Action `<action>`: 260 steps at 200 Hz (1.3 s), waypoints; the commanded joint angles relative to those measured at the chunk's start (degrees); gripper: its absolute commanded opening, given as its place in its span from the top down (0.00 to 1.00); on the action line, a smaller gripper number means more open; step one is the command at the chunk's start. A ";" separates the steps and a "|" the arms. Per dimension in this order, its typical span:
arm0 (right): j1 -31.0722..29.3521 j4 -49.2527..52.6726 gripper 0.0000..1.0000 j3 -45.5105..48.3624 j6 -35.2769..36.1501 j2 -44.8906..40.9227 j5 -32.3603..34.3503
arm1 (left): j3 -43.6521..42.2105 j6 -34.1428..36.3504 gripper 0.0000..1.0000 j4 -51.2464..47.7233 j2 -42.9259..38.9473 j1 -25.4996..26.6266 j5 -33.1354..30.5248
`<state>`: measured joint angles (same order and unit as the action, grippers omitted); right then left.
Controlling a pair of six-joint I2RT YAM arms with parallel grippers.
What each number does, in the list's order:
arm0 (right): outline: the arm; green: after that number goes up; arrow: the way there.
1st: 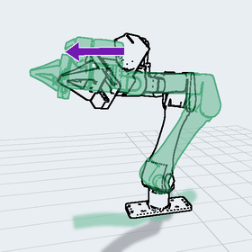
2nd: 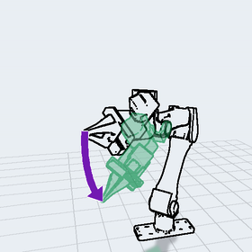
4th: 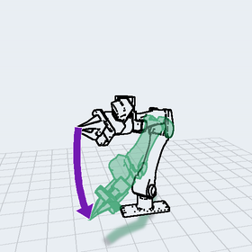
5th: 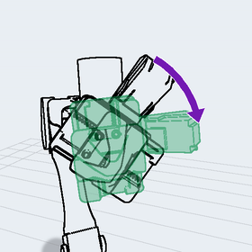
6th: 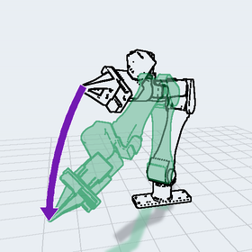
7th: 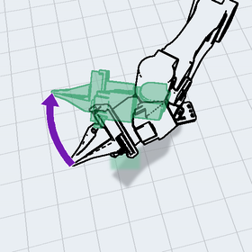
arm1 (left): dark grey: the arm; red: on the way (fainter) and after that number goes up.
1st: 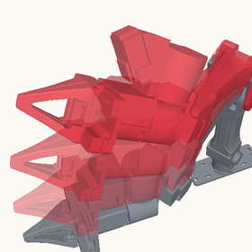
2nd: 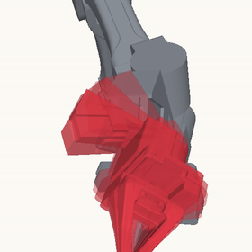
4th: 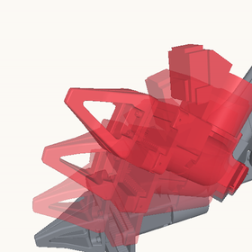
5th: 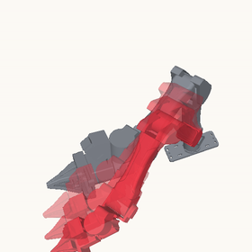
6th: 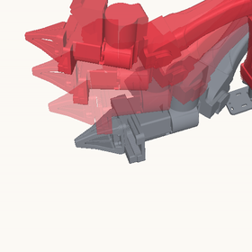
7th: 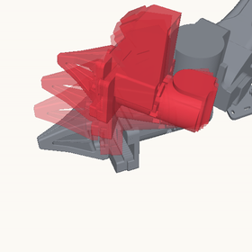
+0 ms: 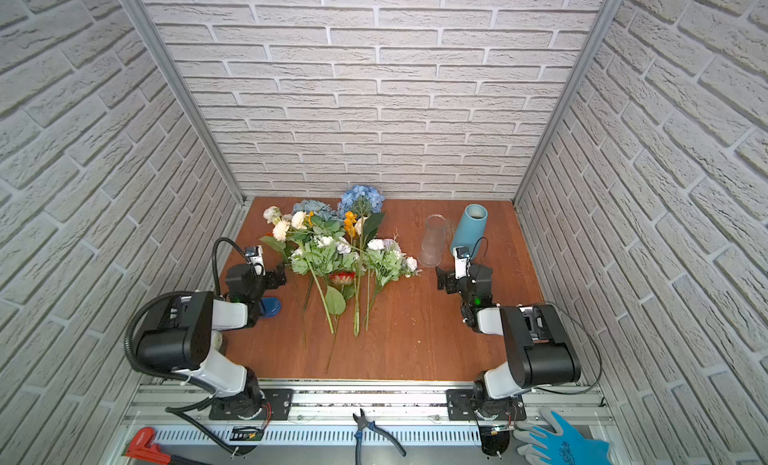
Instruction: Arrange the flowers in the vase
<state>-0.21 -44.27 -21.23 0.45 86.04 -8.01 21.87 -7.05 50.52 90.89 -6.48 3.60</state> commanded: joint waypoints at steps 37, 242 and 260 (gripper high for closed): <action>0.16 -1.12 0.00 -0.83 0.07 -1.40 -0.60 | 0.20 0.80 0.02 2.56 -0.71 -0.05 0.80; 0.09 1.79 0.05 0.04 0.53 -7.35 0.81 | 1.32 1.05 0.02 -5.39 -7.58 2.22 -6.64; -0.12 11.07 0.07 -1.86 -1.62 -12.45 5.42 | 5.54 0.39 0.02 -17.95 -13.18 4.60 -13.51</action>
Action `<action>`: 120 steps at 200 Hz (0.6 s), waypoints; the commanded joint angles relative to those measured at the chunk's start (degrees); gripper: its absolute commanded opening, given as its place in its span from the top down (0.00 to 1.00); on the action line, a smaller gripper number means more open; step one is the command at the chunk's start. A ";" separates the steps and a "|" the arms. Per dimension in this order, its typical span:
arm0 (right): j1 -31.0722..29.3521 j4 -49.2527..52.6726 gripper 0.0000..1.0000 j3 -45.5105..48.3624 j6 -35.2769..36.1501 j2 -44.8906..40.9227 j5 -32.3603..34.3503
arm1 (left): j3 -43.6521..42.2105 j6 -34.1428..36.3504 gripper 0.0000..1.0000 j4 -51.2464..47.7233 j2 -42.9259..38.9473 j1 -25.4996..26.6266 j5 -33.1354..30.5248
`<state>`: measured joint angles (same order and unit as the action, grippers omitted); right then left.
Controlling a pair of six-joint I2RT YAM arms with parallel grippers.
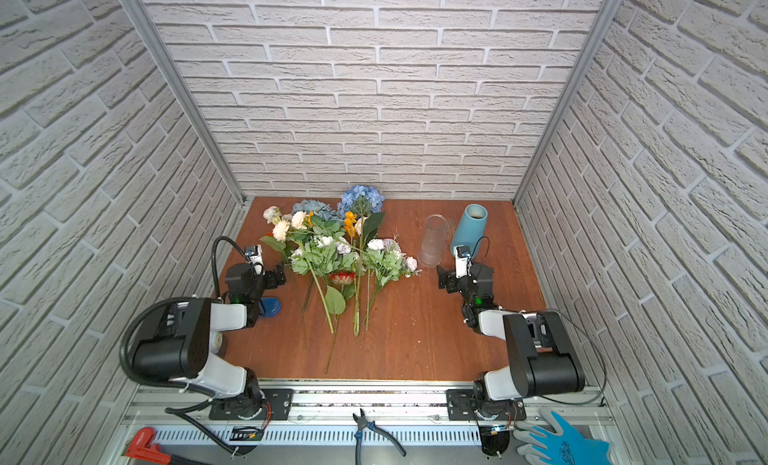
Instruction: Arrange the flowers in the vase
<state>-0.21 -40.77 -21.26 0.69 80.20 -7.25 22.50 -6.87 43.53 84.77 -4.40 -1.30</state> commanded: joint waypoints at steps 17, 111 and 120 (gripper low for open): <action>-1.07 14.06 0.09 -2.94 -2.54 -10.67 9.51 | 6.77 0.20 0.02 -14.30 -10.76 5.35 -12.67; -9.55 45.90 0.12 -21.18 -12.45 -19.91 11.81 | 20.44 -12.46 0.02 -24.21 -9.69 23.83 -14.36; -9.57 46.28 0.11 -23.72 -13.34 -18.05 10.30 | 20.86 -13.55 0.02 -23.67 -8.47 26.01 -13.15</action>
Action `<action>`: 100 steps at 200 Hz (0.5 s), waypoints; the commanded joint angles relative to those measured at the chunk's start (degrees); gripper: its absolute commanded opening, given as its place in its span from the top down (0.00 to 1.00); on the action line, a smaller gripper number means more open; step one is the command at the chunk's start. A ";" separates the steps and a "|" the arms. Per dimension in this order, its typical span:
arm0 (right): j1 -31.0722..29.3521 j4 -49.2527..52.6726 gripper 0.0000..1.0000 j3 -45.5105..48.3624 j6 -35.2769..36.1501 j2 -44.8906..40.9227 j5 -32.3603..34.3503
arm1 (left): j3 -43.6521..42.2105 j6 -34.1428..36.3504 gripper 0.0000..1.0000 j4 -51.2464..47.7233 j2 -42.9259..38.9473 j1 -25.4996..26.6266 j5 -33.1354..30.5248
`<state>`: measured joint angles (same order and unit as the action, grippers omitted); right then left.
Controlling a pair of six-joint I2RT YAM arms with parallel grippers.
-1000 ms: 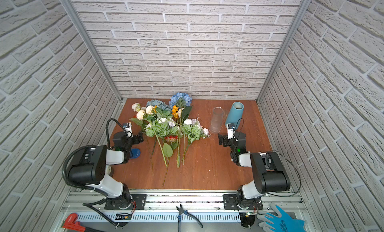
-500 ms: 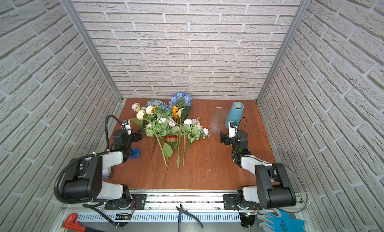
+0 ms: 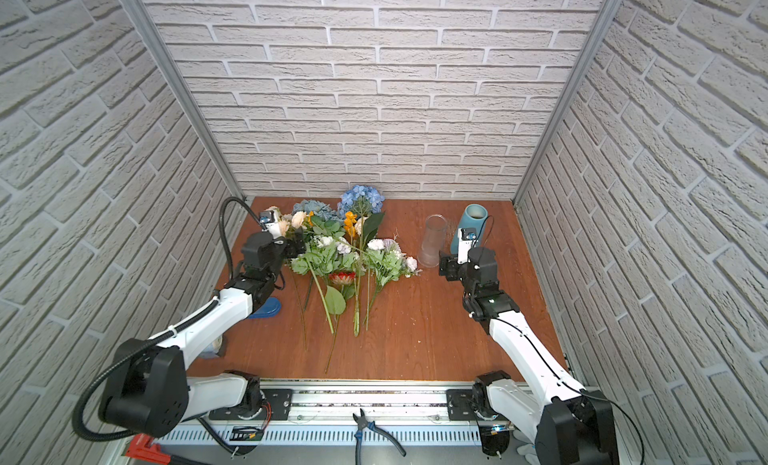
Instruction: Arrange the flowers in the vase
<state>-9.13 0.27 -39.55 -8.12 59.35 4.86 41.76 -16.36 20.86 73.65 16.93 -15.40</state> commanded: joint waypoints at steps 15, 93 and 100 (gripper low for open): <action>-0.72 6.59 0.11 -10.37 -5.86 6.58 -3.88 | 2.22 -6.19 0.02 -0.65 4.45 7.76 2.57; -2.34 20.36 0.00 -33.49 -8.12 23.70 -1.95 | 2.43 -10.10 0.02 -1.17 8.46 13.48 7.41; -2.46 21.25 0.00 -34.58 -7.84 24.98 -0.82 | 2.36 -9.81 0.02 -1.17 8.36 13.50 7.24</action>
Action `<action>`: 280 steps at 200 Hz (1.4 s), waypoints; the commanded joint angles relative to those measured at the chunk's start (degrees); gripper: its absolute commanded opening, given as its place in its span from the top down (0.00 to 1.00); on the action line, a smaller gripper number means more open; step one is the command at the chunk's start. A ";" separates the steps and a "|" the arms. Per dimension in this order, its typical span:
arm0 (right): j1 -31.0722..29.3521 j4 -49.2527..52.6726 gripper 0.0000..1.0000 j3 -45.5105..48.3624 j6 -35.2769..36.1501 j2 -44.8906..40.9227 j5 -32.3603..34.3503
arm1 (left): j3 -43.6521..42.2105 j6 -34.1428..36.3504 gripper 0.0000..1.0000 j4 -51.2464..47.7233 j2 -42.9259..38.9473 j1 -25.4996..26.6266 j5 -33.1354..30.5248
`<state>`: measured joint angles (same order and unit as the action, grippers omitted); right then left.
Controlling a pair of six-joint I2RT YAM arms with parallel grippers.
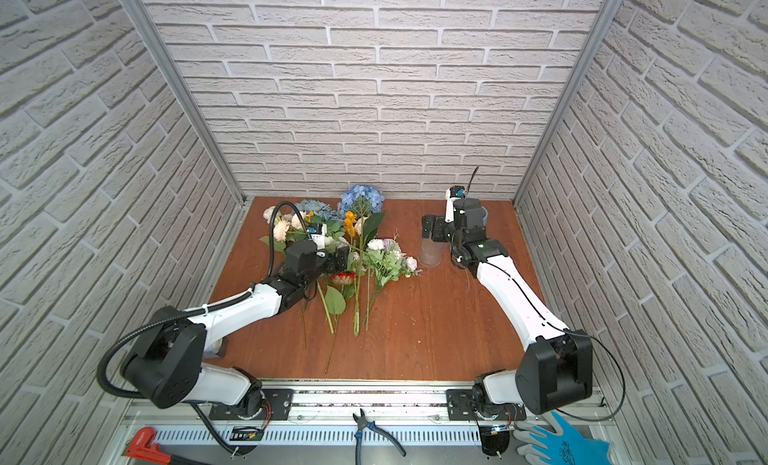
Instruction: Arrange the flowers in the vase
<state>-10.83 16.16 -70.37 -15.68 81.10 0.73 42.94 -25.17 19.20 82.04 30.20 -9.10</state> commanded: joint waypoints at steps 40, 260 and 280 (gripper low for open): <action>-0.95 8.32 0.01 -8.28 0.48 9.27 7.20 | 1.53 0.76 0.02 0.19 -0.48 0.17 0.29; -1.34 9.44 0.55 -9.91 3.49 10.46 13.62 | -0.10 2.76 0.02 1.04 -4.56 0.15 -5.56; -1.30 11.68 0.58 -8.17 5.60 6.63 14.78 | -0.62 2.28 0.02 1.50 -4.70 0.13 -5.75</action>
<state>-11.90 26.55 -79.94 -12.95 94.98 11.60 43.00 -23.11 18.02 78.91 30.20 -13.56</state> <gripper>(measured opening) 0.697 0.982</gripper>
